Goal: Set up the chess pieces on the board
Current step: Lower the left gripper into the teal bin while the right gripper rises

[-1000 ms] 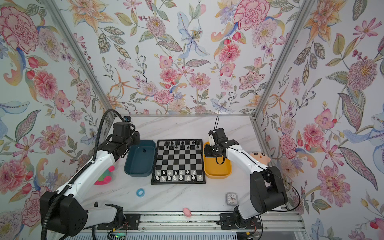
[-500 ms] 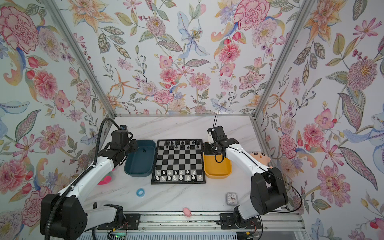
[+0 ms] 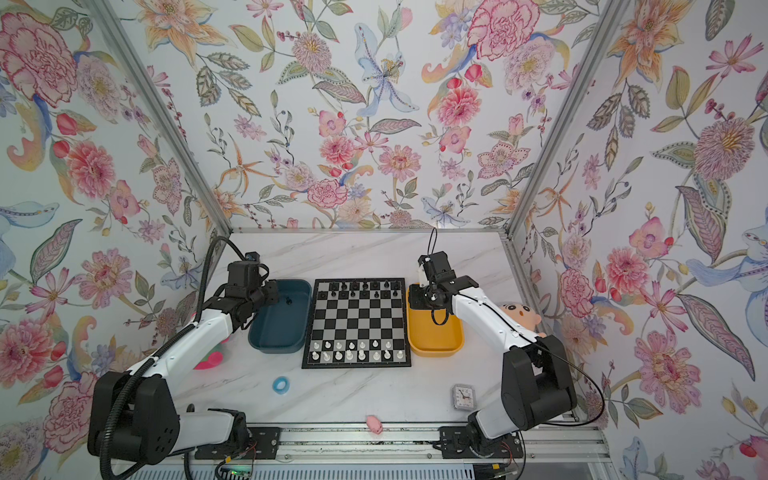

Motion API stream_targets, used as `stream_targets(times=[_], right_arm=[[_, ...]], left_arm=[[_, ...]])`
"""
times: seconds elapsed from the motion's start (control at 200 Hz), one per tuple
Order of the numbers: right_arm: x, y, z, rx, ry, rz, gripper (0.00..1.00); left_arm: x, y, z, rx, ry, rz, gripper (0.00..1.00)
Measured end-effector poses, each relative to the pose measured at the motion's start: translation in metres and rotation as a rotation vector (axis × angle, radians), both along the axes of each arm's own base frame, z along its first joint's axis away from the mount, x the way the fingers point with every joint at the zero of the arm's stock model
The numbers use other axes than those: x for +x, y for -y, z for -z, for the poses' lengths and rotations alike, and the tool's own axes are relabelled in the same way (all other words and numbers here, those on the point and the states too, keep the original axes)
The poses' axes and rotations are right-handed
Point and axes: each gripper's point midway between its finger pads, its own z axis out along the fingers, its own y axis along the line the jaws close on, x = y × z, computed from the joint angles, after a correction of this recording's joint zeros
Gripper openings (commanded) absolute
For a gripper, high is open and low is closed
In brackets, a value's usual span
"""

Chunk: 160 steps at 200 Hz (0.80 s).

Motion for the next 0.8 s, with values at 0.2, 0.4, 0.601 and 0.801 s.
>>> stream_targets(times=[0.2, 0.4, 0.601, 0.801], right_arm=[[0.003, 0.004, -0.036, 0.060, 0.175, 0.025, 0.51], [0.018, 0.011, -0.070, 0.070, 0.323, 0.078, 1.00], [0.029, 0.033, -0.077, 0.025, 0.398, 0.242, 0.99], [0.024, 0.070, -0.105, 0.017, 0.512, 0.516, 0.99]], left_arm=[[0.001, 0.002, 0.002, -0.006, -0.001, 0.006, 0.52], [0.004, 0.005, 0.001, -0.021, 0.005, 0.020, 0.51], [0.003, 0.005, 0.004, -0.020, -0.002, 0.021, 0.51], [0.003, 0.005, 0.003, -0.020, -0.001, 0.021, 0.52]])
